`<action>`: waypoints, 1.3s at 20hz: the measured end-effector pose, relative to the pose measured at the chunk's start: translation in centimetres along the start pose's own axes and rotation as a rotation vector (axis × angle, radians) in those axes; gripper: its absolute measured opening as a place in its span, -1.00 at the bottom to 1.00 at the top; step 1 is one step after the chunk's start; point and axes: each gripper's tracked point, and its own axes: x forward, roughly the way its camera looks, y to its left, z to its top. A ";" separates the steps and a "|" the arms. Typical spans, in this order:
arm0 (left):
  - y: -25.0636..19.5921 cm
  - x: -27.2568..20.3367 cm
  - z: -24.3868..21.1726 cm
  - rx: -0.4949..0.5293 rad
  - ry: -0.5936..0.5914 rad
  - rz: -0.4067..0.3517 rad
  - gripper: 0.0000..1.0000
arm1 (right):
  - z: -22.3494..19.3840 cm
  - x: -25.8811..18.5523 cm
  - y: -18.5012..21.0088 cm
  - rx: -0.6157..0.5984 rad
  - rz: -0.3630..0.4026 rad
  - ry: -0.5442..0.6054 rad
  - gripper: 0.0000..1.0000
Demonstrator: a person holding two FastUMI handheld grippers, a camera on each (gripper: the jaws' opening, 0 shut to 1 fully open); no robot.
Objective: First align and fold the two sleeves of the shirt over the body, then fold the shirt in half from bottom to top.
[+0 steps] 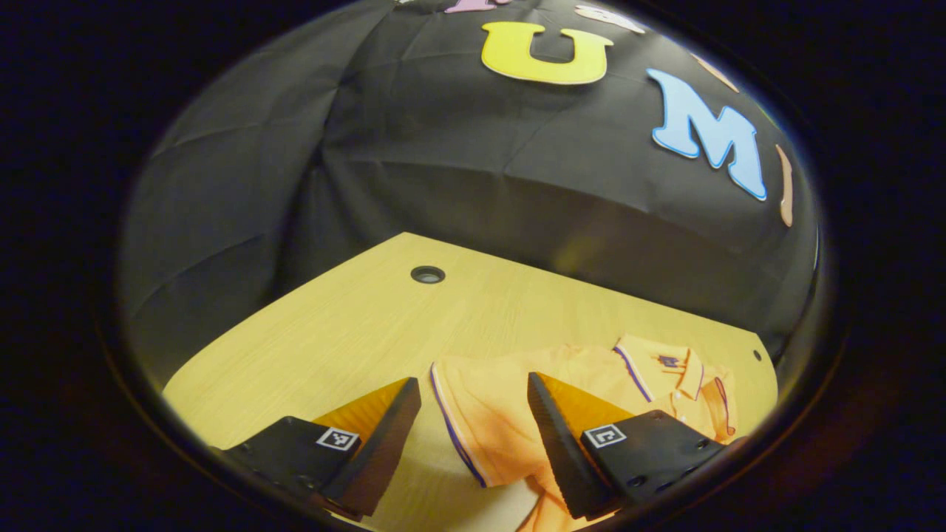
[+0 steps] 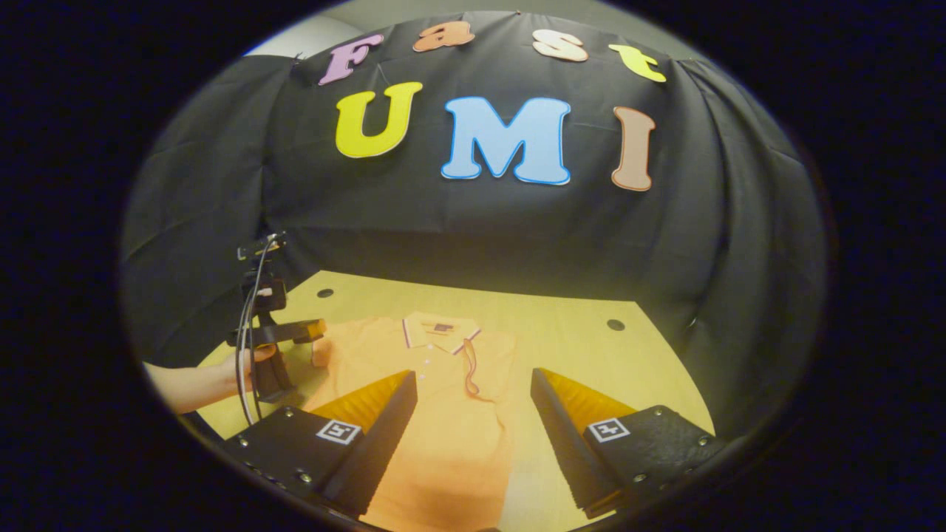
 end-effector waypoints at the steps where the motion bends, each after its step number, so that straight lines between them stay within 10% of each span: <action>1: 0.3 0.6 -0.3 0.001 0.017 0.003 0.93 | -0.2 -0.2 0.2 0.001 0.001 0.005 0.92; 16: -0.2 3.1 -3.6 0.197 0.165 0.028 0.84 | -1.4 -0.7 2.2 0.031 0.038 0.047 0.92; 26: -1.0 3.4 -3.9 0.216 0.161 0.044 -0.73 | -2.7 -0.7 1.1 0.069 0.026 0.079 0.92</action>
